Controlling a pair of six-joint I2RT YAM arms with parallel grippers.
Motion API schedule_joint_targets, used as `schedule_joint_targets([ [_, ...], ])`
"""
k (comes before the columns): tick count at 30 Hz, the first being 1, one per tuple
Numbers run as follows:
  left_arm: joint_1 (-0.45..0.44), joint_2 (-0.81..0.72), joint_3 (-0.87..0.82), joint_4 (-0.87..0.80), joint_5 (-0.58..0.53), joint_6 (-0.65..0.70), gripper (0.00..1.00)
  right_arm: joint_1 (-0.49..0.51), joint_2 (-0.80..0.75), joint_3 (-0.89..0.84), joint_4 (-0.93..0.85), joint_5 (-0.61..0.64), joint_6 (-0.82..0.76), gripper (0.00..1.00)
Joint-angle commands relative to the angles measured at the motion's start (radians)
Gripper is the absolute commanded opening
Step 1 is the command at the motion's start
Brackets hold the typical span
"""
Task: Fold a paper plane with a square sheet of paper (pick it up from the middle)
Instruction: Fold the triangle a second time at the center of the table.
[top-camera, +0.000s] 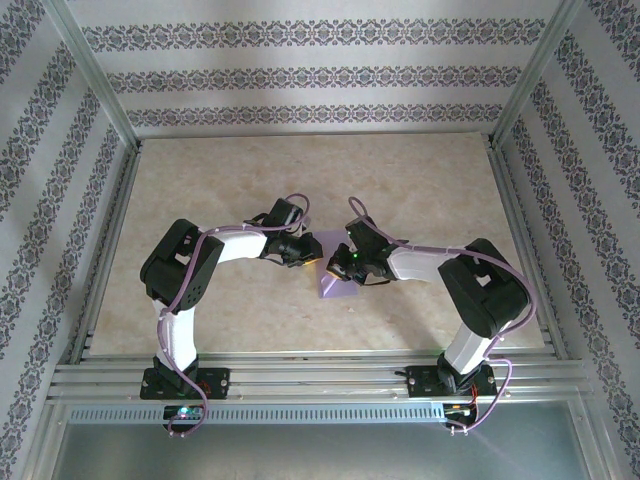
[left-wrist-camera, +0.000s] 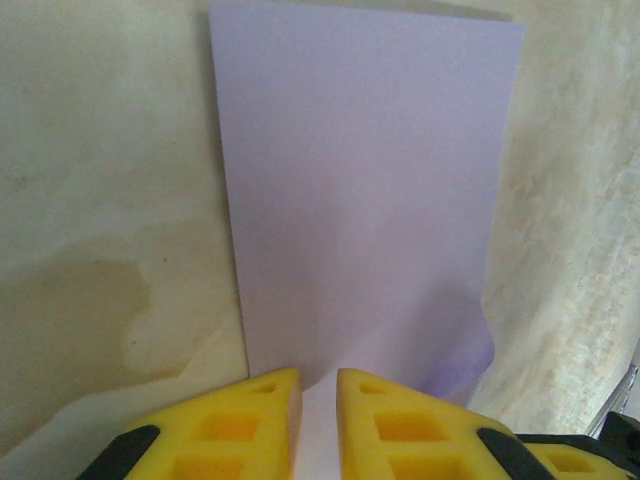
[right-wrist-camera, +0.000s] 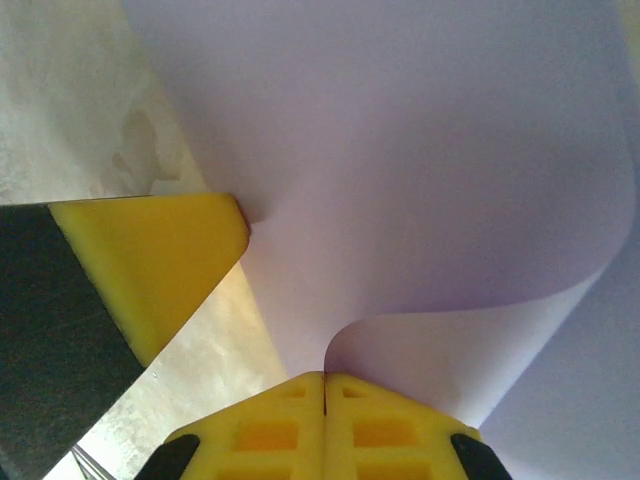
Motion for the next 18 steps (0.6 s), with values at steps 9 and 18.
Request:
schedule_joint_targets([
  [9, 0.001, 0.045, -0.003, -0.079, -0.031, 0.021, 0.19, 0.011, 0.045, 0.027, 0.039, -0.001, -0.012, 0.0],
  [18, 0.001, 0.045, -0.006, -0.078, -0.031, 0.02, 0.19, 0.013, 0.065, 0.038, 0.042, -0.007, -0.017, 0.01],
])
